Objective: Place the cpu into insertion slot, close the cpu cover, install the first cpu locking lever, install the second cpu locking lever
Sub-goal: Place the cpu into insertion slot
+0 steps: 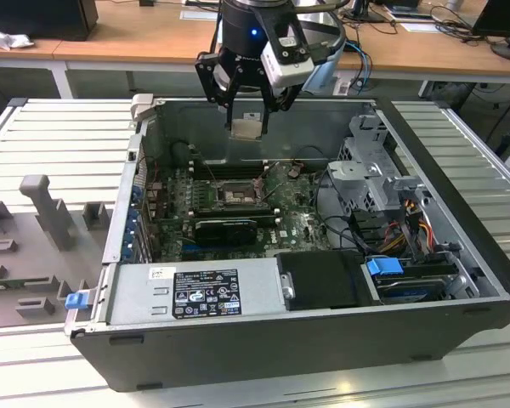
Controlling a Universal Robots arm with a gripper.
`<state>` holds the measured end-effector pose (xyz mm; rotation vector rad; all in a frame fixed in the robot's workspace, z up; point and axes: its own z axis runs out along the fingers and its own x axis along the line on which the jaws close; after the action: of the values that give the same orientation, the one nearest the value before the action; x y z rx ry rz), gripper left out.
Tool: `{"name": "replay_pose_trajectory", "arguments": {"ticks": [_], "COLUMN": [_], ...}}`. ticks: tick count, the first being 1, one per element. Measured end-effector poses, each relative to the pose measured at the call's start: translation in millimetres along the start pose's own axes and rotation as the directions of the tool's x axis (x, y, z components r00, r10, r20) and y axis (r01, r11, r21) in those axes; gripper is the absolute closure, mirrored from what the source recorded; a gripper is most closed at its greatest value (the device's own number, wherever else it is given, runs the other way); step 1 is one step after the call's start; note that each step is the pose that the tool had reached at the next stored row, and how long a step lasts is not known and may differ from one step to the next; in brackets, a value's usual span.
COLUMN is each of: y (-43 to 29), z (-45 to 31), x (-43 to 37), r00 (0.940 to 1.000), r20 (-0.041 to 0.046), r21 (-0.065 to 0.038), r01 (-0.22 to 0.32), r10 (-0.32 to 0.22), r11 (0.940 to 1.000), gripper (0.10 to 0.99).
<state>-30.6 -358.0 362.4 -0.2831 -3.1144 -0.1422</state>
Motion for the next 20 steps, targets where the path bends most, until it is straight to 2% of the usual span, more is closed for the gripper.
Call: {"name": "replay_pose_trajectory", "arguments": {"ticks": [12, 17, 20], "y": [0.0, 0.0, 0.0], "z": [0.0, 0.0, 0.1], "x": [0.0, 0.0, 0.0], "r00": [0.9981, 0.9927, 0.9866], "r20": [0.0054, 0.0106, 0.0143], "r21": [-0.001, -0.003, -0.004], "r01": [-0.061, -0.120, -0.163], "r10": [0.061, 0.120, 0.163], "r11": [0.9981, 0.9928, 0.9867], "gripper": [0.557, 0.557, 0.557]}}
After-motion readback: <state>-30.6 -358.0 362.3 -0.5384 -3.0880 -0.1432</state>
